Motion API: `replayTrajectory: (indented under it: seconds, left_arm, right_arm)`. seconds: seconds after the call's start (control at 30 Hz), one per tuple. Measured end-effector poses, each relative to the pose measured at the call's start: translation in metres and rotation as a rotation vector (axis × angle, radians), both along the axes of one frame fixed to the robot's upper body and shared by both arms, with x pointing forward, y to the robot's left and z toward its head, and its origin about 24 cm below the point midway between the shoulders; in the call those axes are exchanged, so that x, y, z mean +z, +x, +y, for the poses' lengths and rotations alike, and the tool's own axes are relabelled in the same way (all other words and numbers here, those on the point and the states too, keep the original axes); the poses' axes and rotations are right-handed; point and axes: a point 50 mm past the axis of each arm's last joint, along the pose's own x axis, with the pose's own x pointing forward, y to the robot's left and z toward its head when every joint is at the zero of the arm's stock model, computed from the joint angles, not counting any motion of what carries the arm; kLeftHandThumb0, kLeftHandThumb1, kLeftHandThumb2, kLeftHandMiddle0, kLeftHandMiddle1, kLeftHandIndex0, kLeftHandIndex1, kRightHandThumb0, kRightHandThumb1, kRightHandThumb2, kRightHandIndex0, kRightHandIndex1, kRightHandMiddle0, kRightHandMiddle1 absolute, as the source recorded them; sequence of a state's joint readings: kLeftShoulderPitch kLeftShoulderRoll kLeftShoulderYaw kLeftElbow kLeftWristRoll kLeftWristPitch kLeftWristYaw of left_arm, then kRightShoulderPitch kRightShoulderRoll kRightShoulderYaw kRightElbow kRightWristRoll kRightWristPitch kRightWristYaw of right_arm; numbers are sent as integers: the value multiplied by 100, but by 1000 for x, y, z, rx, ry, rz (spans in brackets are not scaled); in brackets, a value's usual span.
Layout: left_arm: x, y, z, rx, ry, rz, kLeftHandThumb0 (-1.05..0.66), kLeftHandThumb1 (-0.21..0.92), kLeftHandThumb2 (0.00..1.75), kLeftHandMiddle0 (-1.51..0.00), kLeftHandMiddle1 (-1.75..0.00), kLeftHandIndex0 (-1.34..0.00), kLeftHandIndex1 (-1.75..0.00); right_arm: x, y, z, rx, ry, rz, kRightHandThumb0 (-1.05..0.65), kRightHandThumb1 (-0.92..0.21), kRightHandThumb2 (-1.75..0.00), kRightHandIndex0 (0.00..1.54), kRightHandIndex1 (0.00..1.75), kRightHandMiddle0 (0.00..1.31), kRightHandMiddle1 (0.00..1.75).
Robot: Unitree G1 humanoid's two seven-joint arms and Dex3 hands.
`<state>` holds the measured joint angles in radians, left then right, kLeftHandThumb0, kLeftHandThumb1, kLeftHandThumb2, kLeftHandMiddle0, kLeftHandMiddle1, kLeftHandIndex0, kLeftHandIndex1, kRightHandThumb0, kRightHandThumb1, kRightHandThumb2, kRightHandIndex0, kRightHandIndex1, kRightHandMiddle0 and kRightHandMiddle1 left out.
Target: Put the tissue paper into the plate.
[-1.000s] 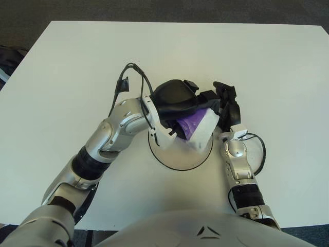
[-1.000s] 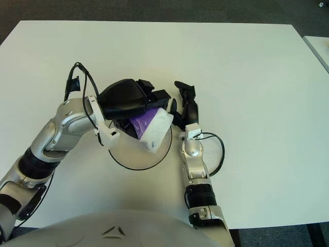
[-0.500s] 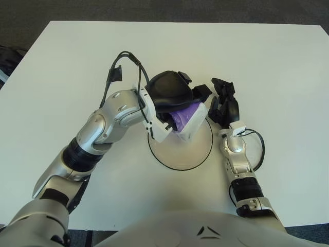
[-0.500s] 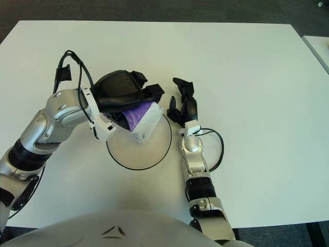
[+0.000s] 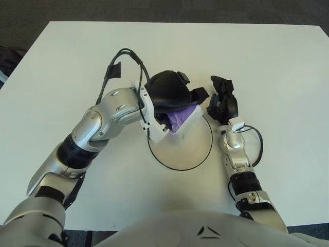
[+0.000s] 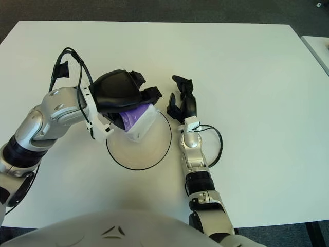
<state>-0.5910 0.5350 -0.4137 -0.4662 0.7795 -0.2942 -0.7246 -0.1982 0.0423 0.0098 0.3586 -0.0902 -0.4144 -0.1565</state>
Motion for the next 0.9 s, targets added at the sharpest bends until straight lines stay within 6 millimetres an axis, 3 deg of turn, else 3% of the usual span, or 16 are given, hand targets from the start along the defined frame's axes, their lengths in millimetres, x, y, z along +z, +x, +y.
replayTrajectory:
  seconds: [0.4,0.47,0.5,0.53,0.57,0.6,0.63,0.67,0.7,0.73,0.8,0.9]
  left_arm:
    - [-1,0,0,-8,20,6,-45,43,118,-122,-175,-53,-175]
    - [-2,0,0,-11,19,7,-44,46,113,-107,-175,-50,-175]
    - [-2,0,0,-12,18,7,-43,50,108,-90,-174,-47,-175]
    - [-2,0,1,-12,16,7,-42,56,100,-63,-173,-43,-175]
    - [-2,0,1,-11,13,7,-39,69,83,-40,-152,-34,-175]
    - [-2,0,2,-8,8,7,-51,77,75,-27,-114,-22,-129]
    - [-2,0,3,-5,4,9,-55,80,73,-22,-99,-17,-111]
    - [-3,-1,5,-3,2,11,-65,85,68,-14,-70,-11,-72]
    - [-3,-1,6,-3,2,16,-71,87,65,-9,-50,-7,-47]
    - [-5,-2,7,-5,7,24,-81,89,61,-6,-33,-4,-30]
    - [-7,-2,8,-15,26,40,-89,91,57,-3,-18,-2,-15]
    - [-8,-3,10,-29,52,49,-99,92,54,-1,-6,-1,-5]
  right_arm:
    - [-1,2,-1,-4,8,7,-60,-92,-83,23,49,0,104]
    - [-1,2,-1,-5,9,7,-60,-92,-83,24,49,0,104]
    - [-1,2,-1,-5,9,7,-60,-92,-84,24,49,0,104]
    - [-1,2,-1,-5,9,8,-60,-92,-84,24,49,0,104]
    - [-1,2,-1,-4,9,8,-60,-92,-84,24,50,0,105]
    - [-1,2,-1,-2,10,8,-60,-92,-84,24,50,0,105]
    - [-1,3,-1,0,11,8,-60,-92,-84,24,50,0,106]
    - [-1,3,-1,1,12,8,-60,-92,-84,24,51,0,106]
    - [-1,3,-1,2,14,9,-61,-92,-84,25,51,0,107]
    - [-1,3,-1,3,17,9,-61,-92,-84,25,52,0,107]
    - [-1,3,-1,12,20,10,-62,-92,-85,25,53,0,107]
    - [-1,2,-1,26,22,12,-64,-92,-86,24,54,0,105]
